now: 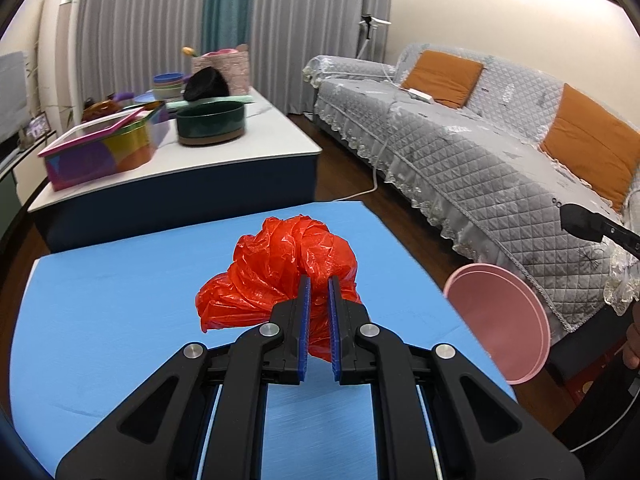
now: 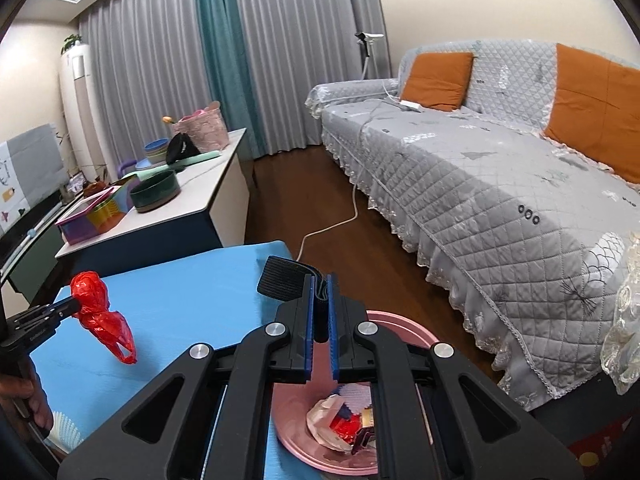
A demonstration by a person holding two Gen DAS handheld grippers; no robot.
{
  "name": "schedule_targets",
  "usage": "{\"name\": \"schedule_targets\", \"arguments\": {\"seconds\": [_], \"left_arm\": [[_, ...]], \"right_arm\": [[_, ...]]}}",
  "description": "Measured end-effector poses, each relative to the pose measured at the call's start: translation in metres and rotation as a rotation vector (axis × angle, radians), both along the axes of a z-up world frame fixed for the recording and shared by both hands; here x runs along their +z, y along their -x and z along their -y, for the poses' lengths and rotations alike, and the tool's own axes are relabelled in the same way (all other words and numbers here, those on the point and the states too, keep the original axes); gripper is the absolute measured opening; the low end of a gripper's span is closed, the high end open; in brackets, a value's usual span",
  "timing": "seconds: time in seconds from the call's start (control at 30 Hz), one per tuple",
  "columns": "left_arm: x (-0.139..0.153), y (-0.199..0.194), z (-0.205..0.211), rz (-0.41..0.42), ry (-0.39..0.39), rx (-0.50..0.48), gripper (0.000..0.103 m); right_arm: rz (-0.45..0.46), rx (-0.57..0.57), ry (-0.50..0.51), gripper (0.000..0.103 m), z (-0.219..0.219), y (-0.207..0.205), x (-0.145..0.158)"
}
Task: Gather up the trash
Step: 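Carry the red bag over the pink bin and open the left tool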
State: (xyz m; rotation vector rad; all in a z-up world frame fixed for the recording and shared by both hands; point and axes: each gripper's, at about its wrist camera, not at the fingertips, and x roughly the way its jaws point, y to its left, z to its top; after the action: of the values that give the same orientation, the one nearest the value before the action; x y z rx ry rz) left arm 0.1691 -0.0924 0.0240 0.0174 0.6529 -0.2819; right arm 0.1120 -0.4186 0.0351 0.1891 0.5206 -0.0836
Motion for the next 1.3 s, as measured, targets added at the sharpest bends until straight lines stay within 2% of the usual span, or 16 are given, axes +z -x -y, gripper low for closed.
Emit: {"name": "schedule_targets", "arguments": {"seconds": [0.6,0.9,0.93,0.97,1.0,1.03,1.07,1.2,1.3], "left_arm": [[0.001,0.004,0.118,0.013,0.002,-0.213,0.008],[0.006,0.012,0.167,0.019,0.022,-0.324,0.011],[0.008,0.013,0.172,0.021,0.031,-0.348,0.018],[0.008,0.015,0.175,0.025,0.034,-0.36,0.033],[0.01,0.017,0.175,0.042,0.037,-0.361,0.039],[0.011,0.018,0.174,0.054,0.04,-0.36,0.044],[0.012,0.018,0.172,0.057,0.043,-0.36,0.044],[0.013,0.016,0.157,0.046,0.05,-0.332,0.045],[0.013,0.013,0.14,0.035,0.059,-0.295,0.052]], "right_arm": [[-0.058,-0.08,0.03,0.007,0.044,0.014,-0.022],[-0.103,-0.059,0.021,0.009,0.05,0.008,-0.036],[-0.117,-0.047,0.013,0.012,0.049,0.006,-0.038],[-0.132,-0.045,0.007,0.016,0.049,0.003,-0.041],[-0.136,-0.053,0.007,0.023,0.049,0.002,-0.042],[-0.136,-0.066,0.008,0.043,0.049,0.001,-0.042],[-0.131,-0.08,0.001,0.057,0.051,0.001,-0.041],[-0.13,-0.094,-0.032,0.058,0.056,0.0,-0.04],[-0.139,-0.088,-0.038,0.063,0.054,-0.002,-0.041]]}}
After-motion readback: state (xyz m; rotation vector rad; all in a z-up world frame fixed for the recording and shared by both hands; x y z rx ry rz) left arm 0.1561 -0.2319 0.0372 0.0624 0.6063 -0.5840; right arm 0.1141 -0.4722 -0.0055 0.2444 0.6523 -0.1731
